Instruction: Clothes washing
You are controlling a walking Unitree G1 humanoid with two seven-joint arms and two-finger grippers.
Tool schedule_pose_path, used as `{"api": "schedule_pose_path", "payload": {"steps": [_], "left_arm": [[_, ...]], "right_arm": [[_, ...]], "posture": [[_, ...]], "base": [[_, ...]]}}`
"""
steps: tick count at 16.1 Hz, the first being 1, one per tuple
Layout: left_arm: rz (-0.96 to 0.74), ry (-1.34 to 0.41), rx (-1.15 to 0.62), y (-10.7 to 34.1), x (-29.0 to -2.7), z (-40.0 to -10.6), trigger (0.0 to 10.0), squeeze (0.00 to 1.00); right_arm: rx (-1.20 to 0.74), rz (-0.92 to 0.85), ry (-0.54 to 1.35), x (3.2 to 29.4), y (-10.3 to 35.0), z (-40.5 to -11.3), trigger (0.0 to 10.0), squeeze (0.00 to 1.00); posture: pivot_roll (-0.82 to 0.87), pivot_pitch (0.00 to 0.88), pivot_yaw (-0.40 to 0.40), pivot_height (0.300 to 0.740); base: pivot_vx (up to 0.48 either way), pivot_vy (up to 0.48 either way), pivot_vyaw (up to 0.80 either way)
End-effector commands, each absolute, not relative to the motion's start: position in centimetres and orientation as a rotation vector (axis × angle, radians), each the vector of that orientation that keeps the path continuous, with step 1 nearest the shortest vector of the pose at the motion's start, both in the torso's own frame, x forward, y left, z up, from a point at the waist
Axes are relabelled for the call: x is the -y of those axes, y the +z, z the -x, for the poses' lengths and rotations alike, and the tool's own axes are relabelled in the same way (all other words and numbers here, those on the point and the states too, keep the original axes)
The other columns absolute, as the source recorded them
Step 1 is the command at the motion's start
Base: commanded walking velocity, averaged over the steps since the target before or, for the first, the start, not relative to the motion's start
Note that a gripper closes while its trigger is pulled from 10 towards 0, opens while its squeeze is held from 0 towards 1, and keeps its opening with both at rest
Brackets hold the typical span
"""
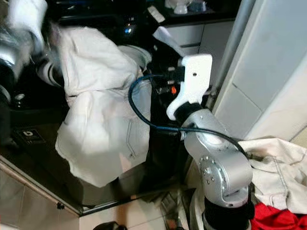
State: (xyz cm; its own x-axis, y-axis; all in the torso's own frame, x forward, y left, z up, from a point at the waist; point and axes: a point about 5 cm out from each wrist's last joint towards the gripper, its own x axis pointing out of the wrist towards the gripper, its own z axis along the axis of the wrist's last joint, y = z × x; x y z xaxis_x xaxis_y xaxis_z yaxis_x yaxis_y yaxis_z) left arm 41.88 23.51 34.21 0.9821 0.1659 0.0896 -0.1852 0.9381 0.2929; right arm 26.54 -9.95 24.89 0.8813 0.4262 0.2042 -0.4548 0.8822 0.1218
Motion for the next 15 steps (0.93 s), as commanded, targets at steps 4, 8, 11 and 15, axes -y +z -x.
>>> {"api": "schedule_pose_path", "payload": {"steps": [4, 8, 11, 15], "left_arm": [[-0.194, -0.422, 0.407, 38.5, -17.0, -41.1, 10.0, 0.0], [-0.66, 0.082, -0.111, 30.9, -23.2, -42.1, 10.0, 0.0], [-0.787, 0.13, -0.249, 30.2, -26.0, -41.2, 10.0, 0.0], [-0.885, 0.088, -0.354, 32.0, -26.9, -40.6, 10.0, 1.0]], "right_arm": [[0.182, -0.167, 0.473, 9.9, 25.1, -26.2, 10.0, 0.0], [0.151, -0.143, 0.491, 10.1, 24.7, -26.5, 10.0, 0.0], [0.141, -0.131, 0.511, 9.9, 24.5, -26.6, 10.0, 0.0], [0.129, -0.121, 0.508, 9.9, 24.4, -26.5, 10.0, 0.0]], "posture": [[-0.03, 0.0, 0.05, 0.74], [0.0, 0.0, 0.015, 0.74], [0.01, 0.0, 0.01, 0.74], [0.0, 0.0, 0.025, 0.74]], "base": [[0.0, 0.0, 0.0], [0.0, 0.0, 0.0], [0.0, 0.0, 0.0], [0.0, 0.0, 0.0]]}}
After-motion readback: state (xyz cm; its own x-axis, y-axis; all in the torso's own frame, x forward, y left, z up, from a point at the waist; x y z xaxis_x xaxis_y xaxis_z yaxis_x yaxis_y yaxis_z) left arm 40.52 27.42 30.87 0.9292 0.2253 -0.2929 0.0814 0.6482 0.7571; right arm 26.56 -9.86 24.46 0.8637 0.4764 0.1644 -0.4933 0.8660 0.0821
